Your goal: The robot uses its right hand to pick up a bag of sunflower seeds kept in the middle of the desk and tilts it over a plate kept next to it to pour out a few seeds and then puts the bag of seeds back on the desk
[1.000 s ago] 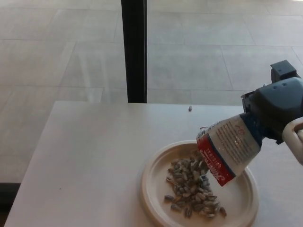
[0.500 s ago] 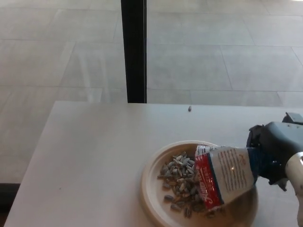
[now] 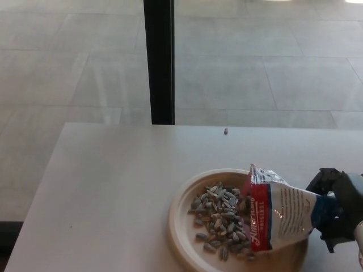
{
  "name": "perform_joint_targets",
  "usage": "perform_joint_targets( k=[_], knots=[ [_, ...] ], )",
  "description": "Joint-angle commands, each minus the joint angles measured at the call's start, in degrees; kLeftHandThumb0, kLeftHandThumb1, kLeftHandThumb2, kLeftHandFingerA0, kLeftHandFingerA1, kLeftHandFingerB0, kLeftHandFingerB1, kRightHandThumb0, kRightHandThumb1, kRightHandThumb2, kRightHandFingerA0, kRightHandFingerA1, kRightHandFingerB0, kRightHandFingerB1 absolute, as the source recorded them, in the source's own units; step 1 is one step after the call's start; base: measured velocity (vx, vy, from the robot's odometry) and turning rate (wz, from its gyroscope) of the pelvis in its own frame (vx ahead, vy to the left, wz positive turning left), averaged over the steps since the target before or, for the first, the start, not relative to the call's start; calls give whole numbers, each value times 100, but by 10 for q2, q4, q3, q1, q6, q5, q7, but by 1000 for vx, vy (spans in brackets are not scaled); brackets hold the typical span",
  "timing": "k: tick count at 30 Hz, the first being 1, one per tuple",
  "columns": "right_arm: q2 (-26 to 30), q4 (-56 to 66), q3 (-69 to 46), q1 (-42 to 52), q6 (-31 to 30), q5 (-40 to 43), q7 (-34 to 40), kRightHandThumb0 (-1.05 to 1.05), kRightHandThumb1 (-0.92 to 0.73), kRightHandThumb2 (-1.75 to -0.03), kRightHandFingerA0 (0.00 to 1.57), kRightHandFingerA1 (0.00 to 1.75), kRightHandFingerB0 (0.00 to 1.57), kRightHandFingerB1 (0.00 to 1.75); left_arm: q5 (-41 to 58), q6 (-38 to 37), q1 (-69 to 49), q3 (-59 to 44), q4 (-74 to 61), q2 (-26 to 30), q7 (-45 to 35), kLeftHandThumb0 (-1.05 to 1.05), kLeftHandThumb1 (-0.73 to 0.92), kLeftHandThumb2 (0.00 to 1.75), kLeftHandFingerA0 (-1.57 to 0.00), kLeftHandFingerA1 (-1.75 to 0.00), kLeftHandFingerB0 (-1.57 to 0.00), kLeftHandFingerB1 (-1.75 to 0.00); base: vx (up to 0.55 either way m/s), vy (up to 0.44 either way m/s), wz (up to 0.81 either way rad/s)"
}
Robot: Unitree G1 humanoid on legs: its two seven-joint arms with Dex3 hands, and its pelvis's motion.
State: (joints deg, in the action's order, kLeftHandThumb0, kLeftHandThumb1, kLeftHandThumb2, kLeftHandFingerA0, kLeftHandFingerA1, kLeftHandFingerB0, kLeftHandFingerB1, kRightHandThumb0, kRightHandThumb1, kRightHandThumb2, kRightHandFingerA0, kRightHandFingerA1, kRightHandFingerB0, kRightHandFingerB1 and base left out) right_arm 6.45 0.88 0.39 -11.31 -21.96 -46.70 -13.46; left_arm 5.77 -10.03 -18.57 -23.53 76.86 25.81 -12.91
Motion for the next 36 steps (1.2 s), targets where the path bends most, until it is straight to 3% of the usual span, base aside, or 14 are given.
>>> perform_joint_targets(
  k=[1,9,13,15,17,18,19,22,26,27,28,30,31,36],
  knots=[
    [-22,-40,-16,54,57,98,50,-34,-49,-108,91,175,76,160,9,-4,-11,-9,2,-1,2,-75,77,64,-58,-47,-45,-39,0,0,0],
    [-66,-93,-31,103,145,163,118,-30,-43,-127,98,175,89,159,13,-4,-15,-18,1,-4,-3,-73,77,63,-60,-47,-47,-40,0,0,0],
    [-64,-134,-25,120,200,184,131,-18,-54,-113,91,151,83,109,12,-3,-16,-21,2,-8,2,-75,77,64,-59,-47,-46,-39,0,0,0],
    [-56,-140,-10,130,193,179,122,-31,-70,-68,86,138,57,65,3,-6,-17,-15,2,-7,7,-74,78,64,-58,-46,-46,-39,0,0,0],
    [-17,-153,21,143,219,171,86,-50,-52,-85,56,88,9,45,0,-8,-17,-11,1,-8,6,-74,79,64,-57,-45,-46,-39,0,0,0],
    [-2,-156,33,146,223,163,76,-55,-49,-81,31,73,4,33,-6,-11,-18,-6,1,-7,11,-74,63,101,-51,-58,-38,-51,0,0,0],
    [20,-158,53,150,217,149,67,-70,-38,-75,0,26,0,10,-8,-11,-18,-3,1,-7,16,-75,79,64,-60,-45,-47,-39,0,0,0],
    [55,-155,89,157,208,128,65,-84,-48,-80,0,10,0,0,3,-10,-21,-9,1,-8,8,-75,78,64,-59,-46,-46,-39,0,0,0],
    [93,-135,120,161,188,127,58,-84,-53,-87,0,19,0,0,6,-8,-23,-11,0,-10,8,-76,77,64,-61,-45,-46,-38,0,0,0],
    [101,-135,124,162,190,132,56,-86,-55,-90,0,21,0,1,4,-9,-23,-10,2,-11,7,-77,61,98,-50,-57,-40,-51,0,0,0],
    [112,-131,123,164,193,137,54,-84,-53,-89,0,25,0,2,1,-13,-26,-7,0,-10,5,-79,78,63,-58,-45,-46,-39,0,0,0],
    [126,-133,128,161,196,136,64,-84,-52,-88,0,23,0,0,0,-12,-25,-5,0,-10,7,-79,78,65,-57,-45,-46,-39,0,0,0],
    [133,-136,131,158,199,136,68,-85,-52,-88,0,23,0,0,-3,-13,-25,-2,0,-9,11,-80,64,102,-52,-57,-37,-49,0,0,0],
    [156,-131,132,157,213,154,78,-91,-54,-90,0,21,0,0,3,-9,-24,-5,2,-11,9,-77,78,64,-59,-45,-47,-39,0,0,0]
  ],
)
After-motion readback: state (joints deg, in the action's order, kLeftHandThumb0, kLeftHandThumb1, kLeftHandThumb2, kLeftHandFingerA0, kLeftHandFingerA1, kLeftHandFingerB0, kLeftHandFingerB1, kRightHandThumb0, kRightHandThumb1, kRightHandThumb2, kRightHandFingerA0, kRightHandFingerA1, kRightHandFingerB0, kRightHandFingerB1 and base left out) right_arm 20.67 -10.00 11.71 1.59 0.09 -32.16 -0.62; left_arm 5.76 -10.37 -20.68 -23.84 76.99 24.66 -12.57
